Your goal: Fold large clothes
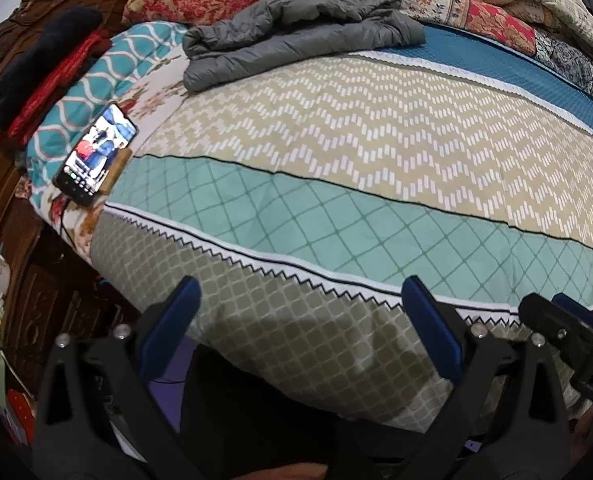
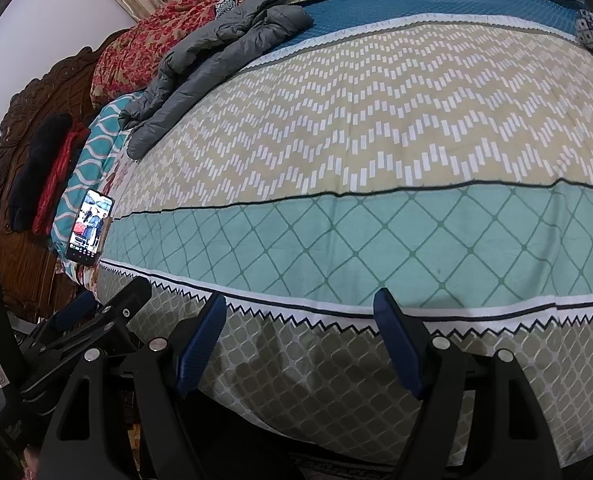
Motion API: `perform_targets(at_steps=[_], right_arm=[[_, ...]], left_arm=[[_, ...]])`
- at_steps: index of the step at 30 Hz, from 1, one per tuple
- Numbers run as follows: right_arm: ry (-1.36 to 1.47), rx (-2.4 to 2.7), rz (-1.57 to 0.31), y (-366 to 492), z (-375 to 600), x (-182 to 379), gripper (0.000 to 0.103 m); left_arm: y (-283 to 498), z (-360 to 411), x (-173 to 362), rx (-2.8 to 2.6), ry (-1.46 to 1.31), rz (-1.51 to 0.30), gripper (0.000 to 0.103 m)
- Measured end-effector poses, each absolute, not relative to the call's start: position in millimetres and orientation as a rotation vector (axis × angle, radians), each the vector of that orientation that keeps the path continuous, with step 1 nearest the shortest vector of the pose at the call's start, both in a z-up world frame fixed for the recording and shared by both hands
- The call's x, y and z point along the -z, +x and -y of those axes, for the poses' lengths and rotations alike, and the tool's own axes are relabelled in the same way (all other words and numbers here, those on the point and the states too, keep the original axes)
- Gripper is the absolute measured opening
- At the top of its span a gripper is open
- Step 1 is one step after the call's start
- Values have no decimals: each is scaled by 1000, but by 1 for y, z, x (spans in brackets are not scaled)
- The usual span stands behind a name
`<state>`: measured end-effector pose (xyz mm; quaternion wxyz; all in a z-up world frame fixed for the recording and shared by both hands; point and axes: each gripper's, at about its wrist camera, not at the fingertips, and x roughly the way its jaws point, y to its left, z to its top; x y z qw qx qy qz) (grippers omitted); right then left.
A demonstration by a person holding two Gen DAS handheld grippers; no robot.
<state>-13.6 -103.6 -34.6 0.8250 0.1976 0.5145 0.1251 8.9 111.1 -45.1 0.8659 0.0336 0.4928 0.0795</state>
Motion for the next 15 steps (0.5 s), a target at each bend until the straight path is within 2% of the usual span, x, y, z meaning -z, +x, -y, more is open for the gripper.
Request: perform_targets(at_steps=[7,15], right_arm=[[379,-281,-1046,-10,103,15,85],[322,-317,-939,-4,92,-33,85]], left_arm=[[9,-120,27,-212,80,-965,97],[5,-130,-24,-249,87,-803,97]])
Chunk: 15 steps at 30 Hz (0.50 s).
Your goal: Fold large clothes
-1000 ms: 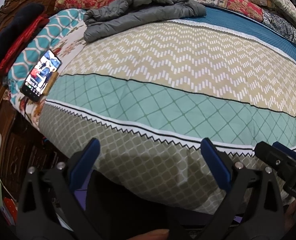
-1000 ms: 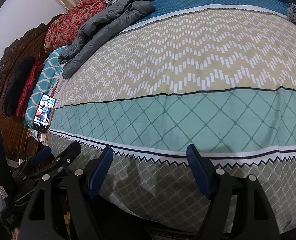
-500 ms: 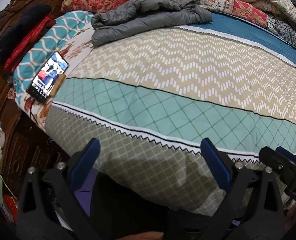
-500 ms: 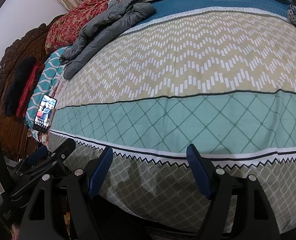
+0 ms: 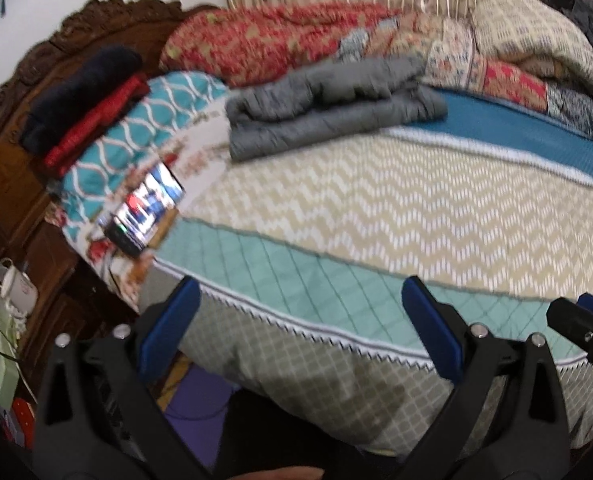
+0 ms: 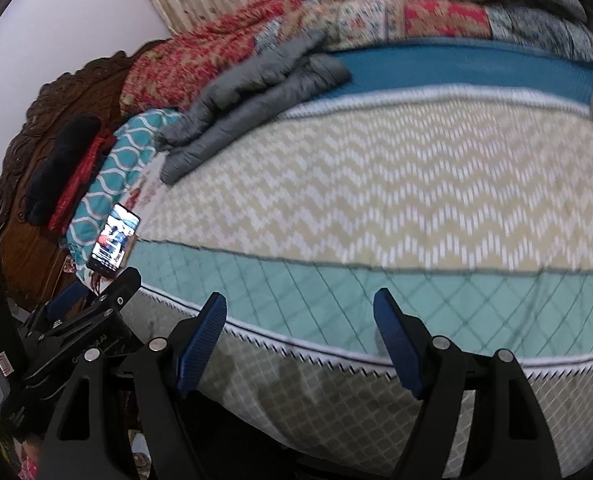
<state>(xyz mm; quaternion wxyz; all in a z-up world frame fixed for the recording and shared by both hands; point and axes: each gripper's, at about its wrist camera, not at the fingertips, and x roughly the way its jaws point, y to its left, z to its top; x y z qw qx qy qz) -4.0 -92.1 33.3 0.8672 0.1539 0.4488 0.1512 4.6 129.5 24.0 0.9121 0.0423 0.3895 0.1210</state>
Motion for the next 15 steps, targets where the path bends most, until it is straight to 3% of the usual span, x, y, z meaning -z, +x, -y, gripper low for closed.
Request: perform_targets(at_steps=[15], right_arm=[[233,-367,-727,-20,63,-111,75]], left_arm=[[-14,-144,-109,-333,65,-590,97]])
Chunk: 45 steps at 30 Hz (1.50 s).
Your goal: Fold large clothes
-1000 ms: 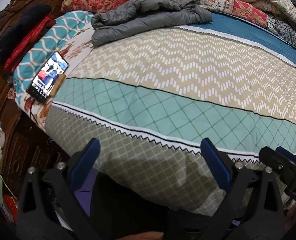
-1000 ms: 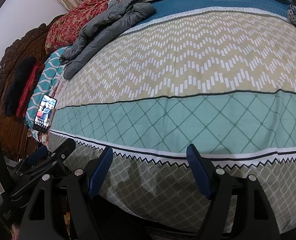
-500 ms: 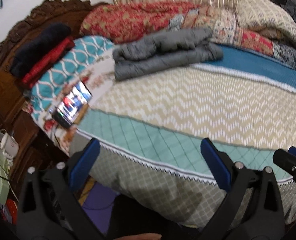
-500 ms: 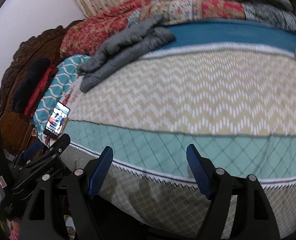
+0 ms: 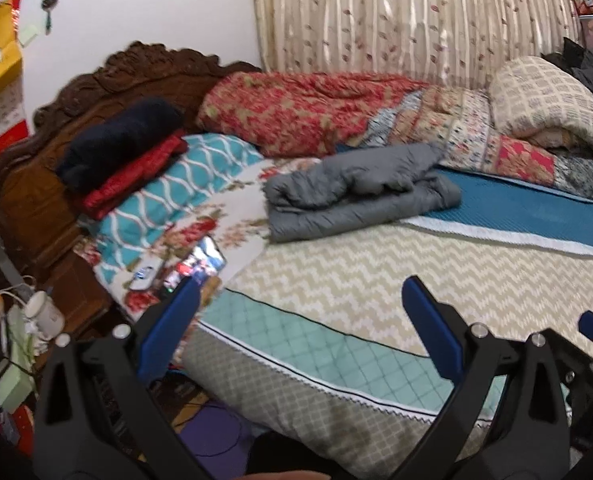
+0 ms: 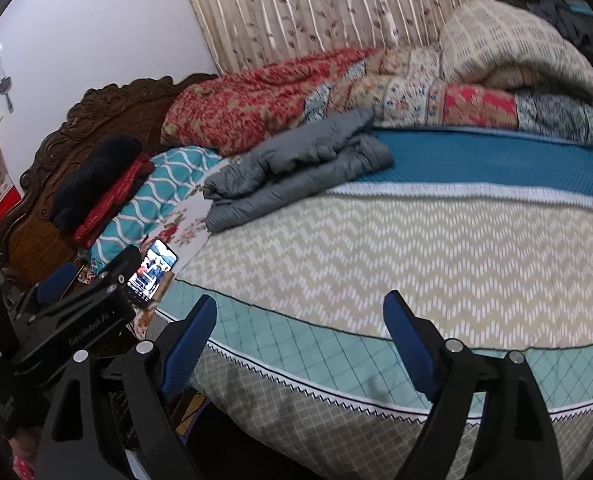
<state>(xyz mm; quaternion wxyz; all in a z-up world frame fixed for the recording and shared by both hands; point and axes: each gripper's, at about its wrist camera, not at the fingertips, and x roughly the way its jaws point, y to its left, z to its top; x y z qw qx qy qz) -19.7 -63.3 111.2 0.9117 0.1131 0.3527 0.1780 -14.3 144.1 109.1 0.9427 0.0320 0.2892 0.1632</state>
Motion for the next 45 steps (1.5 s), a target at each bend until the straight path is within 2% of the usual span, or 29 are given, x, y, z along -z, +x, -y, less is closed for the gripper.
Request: perform_targets(at_steps=[10,45], right_arm=[[236,-339,-677,-25,61,-129,72],[219,-343,-720,-27,60,-111,72]], left_arm=[[-16,-148,-117,-327,48,-599,97],[-5,-141,-83,-216,32,-753,97]])
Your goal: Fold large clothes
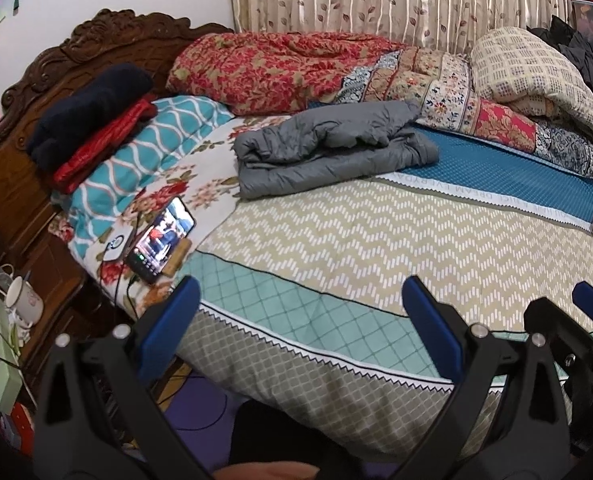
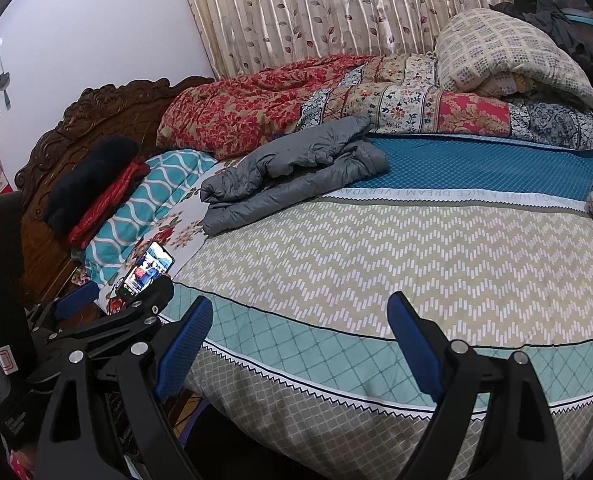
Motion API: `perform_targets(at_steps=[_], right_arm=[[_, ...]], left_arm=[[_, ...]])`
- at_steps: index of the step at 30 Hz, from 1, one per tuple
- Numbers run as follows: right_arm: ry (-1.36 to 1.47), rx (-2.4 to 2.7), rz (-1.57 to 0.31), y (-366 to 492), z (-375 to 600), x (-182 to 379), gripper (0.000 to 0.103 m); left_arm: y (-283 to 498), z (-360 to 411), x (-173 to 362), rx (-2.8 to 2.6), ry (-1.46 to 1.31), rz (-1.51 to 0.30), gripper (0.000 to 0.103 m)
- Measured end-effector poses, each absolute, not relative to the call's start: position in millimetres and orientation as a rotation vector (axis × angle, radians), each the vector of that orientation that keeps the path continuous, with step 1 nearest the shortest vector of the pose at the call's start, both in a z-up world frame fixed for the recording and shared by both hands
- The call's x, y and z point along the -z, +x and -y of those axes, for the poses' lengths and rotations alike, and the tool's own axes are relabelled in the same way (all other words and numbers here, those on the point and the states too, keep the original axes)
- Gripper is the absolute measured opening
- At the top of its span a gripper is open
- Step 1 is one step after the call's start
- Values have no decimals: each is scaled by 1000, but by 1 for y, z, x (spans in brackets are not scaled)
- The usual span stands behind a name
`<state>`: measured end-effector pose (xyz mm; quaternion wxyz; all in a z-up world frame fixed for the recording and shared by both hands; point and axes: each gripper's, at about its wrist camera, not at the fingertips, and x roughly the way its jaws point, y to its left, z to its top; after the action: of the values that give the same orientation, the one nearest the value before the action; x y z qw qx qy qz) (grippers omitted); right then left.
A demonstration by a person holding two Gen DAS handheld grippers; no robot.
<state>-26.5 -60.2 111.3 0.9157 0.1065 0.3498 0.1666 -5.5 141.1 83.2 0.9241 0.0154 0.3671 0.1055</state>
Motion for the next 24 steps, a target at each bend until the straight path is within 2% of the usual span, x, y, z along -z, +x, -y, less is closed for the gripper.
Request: perform_targets(at_steps=[24], right_arm=[[218,-353,-734,-26,60,-107,72]], left_arm=[[-5,-139,-81,-212,36,-760,97]])
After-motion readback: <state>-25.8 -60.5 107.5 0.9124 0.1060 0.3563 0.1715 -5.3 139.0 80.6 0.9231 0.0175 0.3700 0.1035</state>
